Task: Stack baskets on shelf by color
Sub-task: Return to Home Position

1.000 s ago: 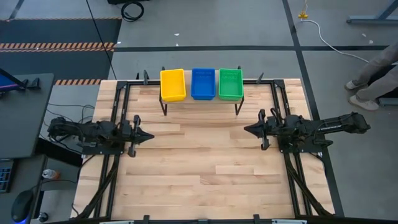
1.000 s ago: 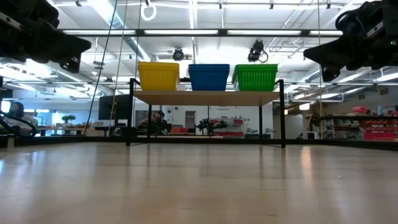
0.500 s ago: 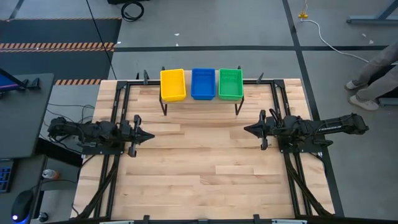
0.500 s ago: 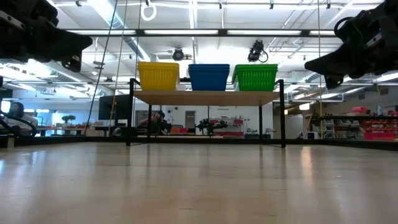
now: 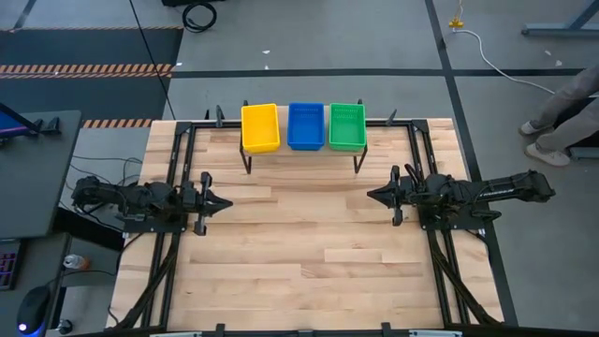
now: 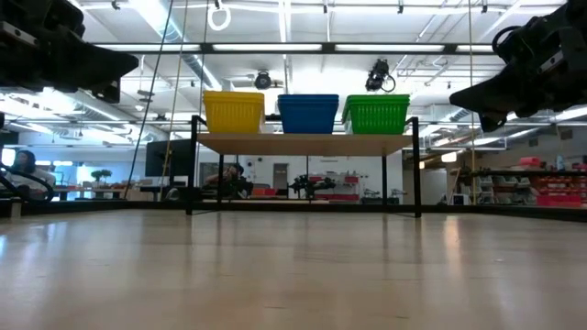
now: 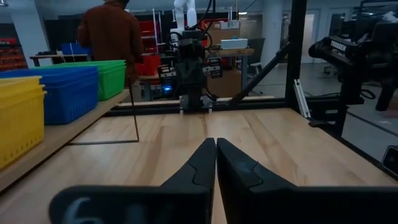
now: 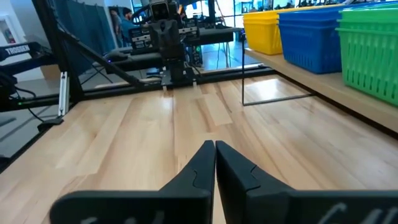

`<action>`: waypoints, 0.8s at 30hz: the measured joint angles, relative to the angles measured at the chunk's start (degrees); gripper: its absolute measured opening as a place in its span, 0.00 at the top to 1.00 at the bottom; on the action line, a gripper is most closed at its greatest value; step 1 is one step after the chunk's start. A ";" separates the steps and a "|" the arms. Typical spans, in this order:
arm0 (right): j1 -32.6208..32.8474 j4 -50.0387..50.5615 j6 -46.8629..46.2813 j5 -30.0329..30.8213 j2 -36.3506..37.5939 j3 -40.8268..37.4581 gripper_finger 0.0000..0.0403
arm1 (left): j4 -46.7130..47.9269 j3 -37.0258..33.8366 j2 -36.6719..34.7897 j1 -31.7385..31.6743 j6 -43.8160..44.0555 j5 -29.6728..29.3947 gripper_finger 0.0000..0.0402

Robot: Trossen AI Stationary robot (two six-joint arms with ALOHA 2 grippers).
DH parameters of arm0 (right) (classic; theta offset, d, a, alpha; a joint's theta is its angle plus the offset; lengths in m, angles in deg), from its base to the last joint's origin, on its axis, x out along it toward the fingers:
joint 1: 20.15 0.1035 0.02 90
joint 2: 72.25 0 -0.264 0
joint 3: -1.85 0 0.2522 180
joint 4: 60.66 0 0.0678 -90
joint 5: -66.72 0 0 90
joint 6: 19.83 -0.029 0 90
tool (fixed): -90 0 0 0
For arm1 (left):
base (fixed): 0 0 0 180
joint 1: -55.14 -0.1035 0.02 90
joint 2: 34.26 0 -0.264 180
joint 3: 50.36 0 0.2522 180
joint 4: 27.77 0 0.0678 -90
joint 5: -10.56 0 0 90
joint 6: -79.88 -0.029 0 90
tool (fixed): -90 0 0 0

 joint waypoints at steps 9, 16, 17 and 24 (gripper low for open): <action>0.00 0.00 0.12 -0.02 -0.01 0.00 0.95 | -0.34 -0.02 0.00 0.00 3.76 -0.22 0.95; 0.00 0.01 0.12 -0.02 -0.01 0.00 0.95 | -0.41 -0.02 0.00 0.00 3.49 -0.22 0.96; 0.00 0.01 0.12 -0.02 -0.01 0.00 0.95 | -0.42 -0.02 0.00 0.00 3.52 -0.22 0.95; 0.00 0.00 0.12 -0.02 -0.01 0.00 0.94 | -0.50 -0.04 0.00 0.00 3.50 -0.22 0.93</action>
